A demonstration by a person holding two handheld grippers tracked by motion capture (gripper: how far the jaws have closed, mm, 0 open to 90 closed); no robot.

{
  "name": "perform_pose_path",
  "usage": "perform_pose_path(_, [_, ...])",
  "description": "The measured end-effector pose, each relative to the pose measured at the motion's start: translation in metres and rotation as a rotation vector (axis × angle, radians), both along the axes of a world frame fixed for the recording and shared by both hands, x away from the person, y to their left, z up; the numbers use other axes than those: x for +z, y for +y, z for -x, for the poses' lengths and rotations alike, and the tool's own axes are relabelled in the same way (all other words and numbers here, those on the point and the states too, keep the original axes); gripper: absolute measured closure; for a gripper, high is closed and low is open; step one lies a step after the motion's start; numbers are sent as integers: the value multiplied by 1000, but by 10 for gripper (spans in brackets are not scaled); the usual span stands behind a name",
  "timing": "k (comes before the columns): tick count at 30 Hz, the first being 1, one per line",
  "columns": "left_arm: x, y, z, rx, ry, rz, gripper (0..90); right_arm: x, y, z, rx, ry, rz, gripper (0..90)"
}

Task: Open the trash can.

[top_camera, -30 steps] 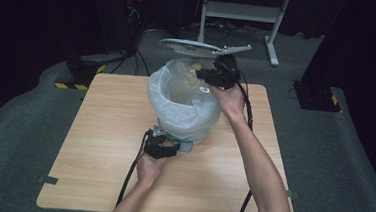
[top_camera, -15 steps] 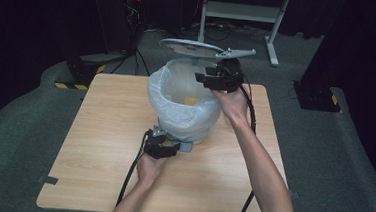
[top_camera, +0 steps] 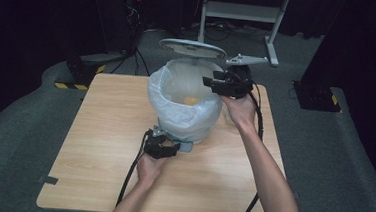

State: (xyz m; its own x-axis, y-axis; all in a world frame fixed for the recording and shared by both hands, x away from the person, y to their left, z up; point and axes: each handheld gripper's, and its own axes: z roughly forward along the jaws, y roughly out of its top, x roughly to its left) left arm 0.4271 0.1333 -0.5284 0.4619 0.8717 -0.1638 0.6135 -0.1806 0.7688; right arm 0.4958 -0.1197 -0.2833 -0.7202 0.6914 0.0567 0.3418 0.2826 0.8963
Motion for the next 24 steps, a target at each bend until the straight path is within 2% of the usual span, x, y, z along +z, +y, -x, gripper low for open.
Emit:
perform_pose_path(7, [0,-1,1,3,-8,-7,289,-7,-13,5,-20,-5,-34,500])
perform_pose_path(14, [0,-1,1,3,-7,-4,291,-6,-20,10,-25,-16,-38,493])
perform_pose_path(24, [0,-1,1,1,-7,-5,294,-13,-36,20,-38,-30,-48,490])
